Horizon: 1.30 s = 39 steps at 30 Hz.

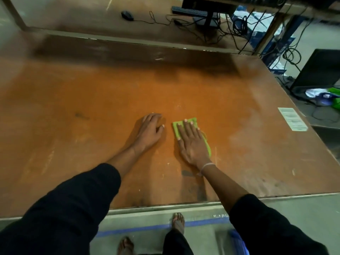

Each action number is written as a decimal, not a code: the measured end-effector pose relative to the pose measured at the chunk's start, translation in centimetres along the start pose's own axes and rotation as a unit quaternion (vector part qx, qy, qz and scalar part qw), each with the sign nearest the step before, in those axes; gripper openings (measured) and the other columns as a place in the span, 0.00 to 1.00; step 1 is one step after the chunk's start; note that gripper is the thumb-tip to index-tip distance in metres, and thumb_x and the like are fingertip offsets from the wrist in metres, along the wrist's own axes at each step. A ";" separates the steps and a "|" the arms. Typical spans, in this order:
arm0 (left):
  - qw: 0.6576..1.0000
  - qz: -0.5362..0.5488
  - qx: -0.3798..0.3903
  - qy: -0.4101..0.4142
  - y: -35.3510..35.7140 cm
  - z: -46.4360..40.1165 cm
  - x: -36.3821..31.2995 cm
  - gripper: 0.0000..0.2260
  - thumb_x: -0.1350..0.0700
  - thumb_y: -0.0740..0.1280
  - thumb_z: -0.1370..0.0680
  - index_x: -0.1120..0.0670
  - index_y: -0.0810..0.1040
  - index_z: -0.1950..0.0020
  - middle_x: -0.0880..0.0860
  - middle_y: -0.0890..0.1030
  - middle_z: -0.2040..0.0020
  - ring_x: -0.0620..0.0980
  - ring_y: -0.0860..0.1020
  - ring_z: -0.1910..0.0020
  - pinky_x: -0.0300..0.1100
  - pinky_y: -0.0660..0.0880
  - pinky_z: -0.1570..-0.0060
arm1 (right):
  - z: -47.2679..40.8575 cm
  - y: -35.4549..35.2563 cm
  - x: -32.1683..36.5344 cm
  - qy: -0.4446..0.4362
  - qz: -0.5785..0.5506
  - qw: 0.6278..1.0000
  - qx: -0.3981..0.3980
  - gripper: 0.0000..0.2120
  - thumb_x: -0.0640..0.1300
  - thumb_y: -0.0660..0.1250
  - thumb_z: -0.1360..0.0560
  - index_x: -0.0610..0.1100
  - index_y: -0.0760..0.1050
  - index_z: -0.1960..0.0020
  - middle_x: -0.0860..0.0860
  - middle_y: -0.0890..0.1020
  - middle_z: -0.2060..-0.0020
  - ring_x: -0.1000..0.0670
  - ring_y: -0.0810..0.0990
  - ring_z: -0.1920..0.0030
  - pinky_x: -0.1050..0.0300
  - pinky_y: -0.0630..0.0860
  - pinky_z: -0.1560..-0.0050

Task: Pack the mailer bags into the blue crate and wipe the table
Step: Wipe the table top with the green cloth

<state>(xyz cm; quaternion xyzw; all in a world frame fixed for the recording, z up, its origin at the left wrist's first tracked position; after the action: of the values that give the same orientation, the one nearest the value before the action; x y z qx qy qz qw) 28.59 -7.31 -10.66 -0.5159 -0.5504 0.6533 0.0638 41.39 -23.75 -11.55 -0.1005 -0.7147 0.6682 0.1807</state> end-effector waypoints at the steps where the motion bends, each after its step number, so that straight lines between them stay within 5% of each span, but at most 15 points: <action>1: 1.000 0.001 0.004 0.008 -0.5 0.0 0.5 0.19 0.53 0.65 0.17 0.58 0.73 0.27 0.56 0.75 0.30 0.58 0.69 0.28 0.50 0.64 0.28 | 1.1 0.0 0.6 -0.036 0.001 0.999 0.006 0.28 0.56 0.43 0.16 0.50 0.49 0.17 0.48 0.48 0.18 0.45 0.44 0.18 0.45 0.46 0.19; 3: 1.000 -0.011 0.006 0.021 -1.7 0.5 1.7 0.19 0.54 0.64 0.17 0.57 0.73 0.28 0.56 0.75 0.30 0.58 0.68 0.28 0.53 0.66 0.28 | 2.4 -0.1 -0.4 -0.024 0.002 1.000 -0.004 0.28 0.55 0.45 0.15 0.51 0.51 0.17 0.48 0.50 0.18 0.46 0.46 0.18 0.45 0.47 0.19; 8: 0.998 -0.059 0.007 0.037 -3.9 2.6 5.0 0.19 0.55 0.64 0.17 0.58 0.73 0.28 0.57 0.73 0.30 0.59 0.65 0.26 0.53 0.64 0.27 | 3.8 -0.7 -1.9 0.229 0.012 0.973 -0.039 0.31 0.56 0.42 0.18 0.45 0.55 0.18 0.42 0.56 0.19 0.39 0.54 0.19 0.38 0.56 0.22; 15: 0.995 -0.085 0.016 0.040 -5.1 4.1 7.4 0.17 0.54 0.64 0.17 0.60 0.74 0.30 0.59 0.74 0.31 0.63 0.67 0.28 0.55 0.62 0.27 | 8.7 0.4 8.4 -0.040 -0.008 0.999 0.001 0.28 0.55 0.43 0.15 0.51 0.46 0.17 0.49 0.46 0.18 0.48 0.41 0.18 0.46 0.44 0.19; 22: 0.995 -0.094 0.007 0.038 -5.0 5.2 7.7 0.18 0.52 0.61 0.16 0.57 0.74 0.28 0.56 0.70 0.26 0.59 0.65 0.26 0.53 0.61 0.27 | 10.3 0.0 3.9 0.229 -0.001 0.973 -0.041 0.30 0.57 0.42 0.17 0.47 0.49 0.17 0.44 0.51 0.18 0.41 0.47 0.18 0.39 0.51 0.20; 24: 0.994 -0.105 -0.004 0.039 -5.1 5.4 7.4 0.18 0.52 0.62 0.17 0.57 0.75 0.29 0.56 0.71 0.26 0.58 0.67 0.27 0.52 0.61 0.28 | 10.3 0.1 6.8 0.220 0.001 0.975 -0.044 0.30 0.58 0.41 0.16 0.46 0.46 0.17 0.43 0.49 0.18 0.40 0.45 0.18 0.39 0.52 0.20; 30: 0.995 -0.085 0.016 0.043 -5.5 4.9 7.8 0.18 0.51 0.63 0.17 0.56 0.75 0.29 0.56 0.71 0.27 0.59 0.66 0.27 0.52 0.62 0.29 | 10.3 0.5 11.4 -0.057 0.000 0.998 0.012 0.28 0.56 0.45 0.14 0.52 0.44 0.17 0.49 0.45 0.17 0.48 0.40 0.18 0.45 0.44 0.19; 32: 0.995 -0.081 0.028 0.055 -6.0 4.8 8.0 0.19 0.52 0.64 0.17 0.58 0.74 0.29 0.57 0.70 0.27 0.59 0.65 0.27 0.51 0.61 0.28 | 9.6 0.3 8.1 -0.013 0.008 1.000 0.009 0.27 0.56 0.44 0.14 0.53 0.44 0.17 0.50 0.45 0.18 0.47 0.41 0.18 0.43 0.47 0.19; 36: 0.994 -0.091 0.013 0.056 -7.7 4.8 9.7 0.18 0.53 0.65 0.18 0.59 0.74 0.30 0.59 0.70 0.29 0.60 0.64 0.28 0.52 0.62 0.28 | 7.8 -0.8 3.4 0.228 0.000 0.973 -0.022 0.32 0.58 0.42 0.19 0.46 0.53 0.17 0.42 0.54 0.19 0.39 0.51 0.19 0.38 0.55 0.21; 39: 0.995 -0.096 0.003 0.028 -8.7 4.6 11.3 0.19 0.51 0.64 0.17 0.59 0.73 0.29 0.59 0.69 0.28 0.61 0.63 0.27 0.54 0.62 0.27 | 6.9 -0.2 8.6 0.171 -0.002 0.985 -0.025 0.32 0.57 0.42 0.18 0.45 0.52 0.17 0.41 0.53 0.19 0.39 0.50 0.19 0.38 0.54 0.21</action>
<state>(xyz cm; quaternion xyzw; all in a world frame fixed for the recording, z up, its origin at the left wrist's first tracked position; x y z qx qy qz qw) 15.78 0.38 -11.26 -0.4785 -0.5933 0.6312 0.1431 30.80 -26.75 -10.53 -0.2163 -0.6901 0.6227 0.2985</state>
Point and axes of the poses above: each hand's wrist, its own z-axis away from the middle knuckle, its own y-axis out of the palm, x = y × z, the point moved 3 cm from there along -z, towards the middle knuckle
